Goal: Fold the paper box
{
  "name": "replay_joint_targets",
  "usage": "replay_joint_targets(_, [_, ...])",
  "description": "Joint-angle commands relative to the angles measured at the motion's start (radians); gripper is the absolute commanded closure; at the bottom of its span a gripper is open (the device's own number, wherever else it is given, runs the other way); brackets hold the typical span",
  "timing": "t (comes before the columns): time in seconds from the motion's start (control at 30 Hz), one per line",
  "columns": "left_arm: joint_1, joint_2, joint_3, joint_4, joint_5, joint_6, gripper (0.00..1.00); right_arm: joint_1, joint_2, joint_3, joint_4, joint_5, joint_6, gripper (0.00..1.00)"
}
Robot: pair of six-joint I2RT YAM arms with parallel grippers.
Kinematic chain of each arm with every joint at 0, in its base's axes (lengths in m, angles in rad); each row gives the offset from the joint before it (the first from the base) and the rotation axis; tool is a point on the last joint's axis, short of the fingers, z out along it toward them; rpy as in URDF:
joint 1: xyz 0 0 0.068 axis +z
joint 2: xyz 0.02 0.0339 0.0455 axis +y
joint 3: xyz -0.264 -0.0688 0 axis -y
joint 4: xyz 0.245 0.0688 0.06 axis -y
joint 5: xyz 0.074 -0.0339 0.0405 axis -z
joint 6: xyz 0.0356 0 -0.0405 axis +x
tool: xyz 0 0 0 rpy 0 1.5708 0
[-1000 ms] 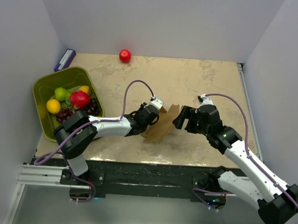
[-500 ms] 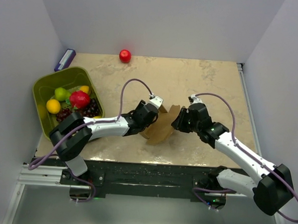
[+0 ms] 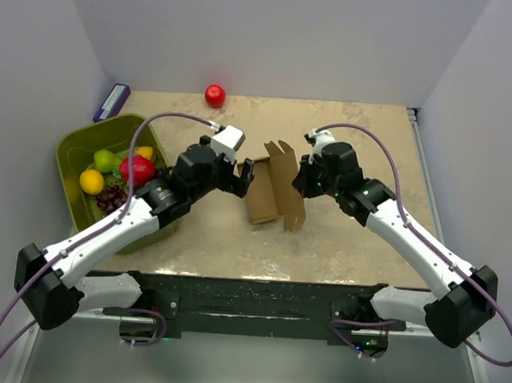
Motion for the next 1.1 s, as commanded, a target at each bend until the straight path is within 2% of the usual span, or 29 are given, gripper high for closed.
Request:
replay_joint_targets(0.0, [0.056, -0.066, 0.116, -0.118, 0.28, 0.101, 0.0, 0.002, 0.083, 0.156, -0.114, -0.209, -0.274, 1.0])
replay_joint_targets(0.07, [0.093, -0.083, 0.148, -0.13, 0.425, 0.15, 0.0, 0.002, 0.134, 0.225, -0.16, -0.284, -0.316, 1.0])
replay_joint_targets(0.17, [0.182, -0.071, 0.16, -0.132, 0.547, 0.203, 0.0, 0.002, 0.174, 0.3, -0.261, -0.377, -0.394, 1.0])
replay_joint_targets(0.47, [0.314, -0.112, 0.084, -0.078, 0.769, 0.275, 0.0, 0.002, 0.201, 0.387, -0.4, -0.469, -0.524, 1.0])
replay_joint_targets(0.6, [0.337, -0.066, 0.076, -0.101, 0.898, 0.31, 0.01, 0.002, 0.2, 0.397, -0.415, -0.525, -0.538, 1.0])
replay_joint_targets(0.83, [0.337, -0.034, 0.039, -0.086, 0.924, 0.319, 0.05, 0.002, 0.192, 0.403, -0.436, -0.549, -0.555, 1.0])
replay_joint_targets(1.07, [0.338, -0.01, 0.028, -0.115, 0.866, 0.338, 0.14, 0.002, 0.184, 0.406, -0.441, -0.527, -0.56, 1.0])
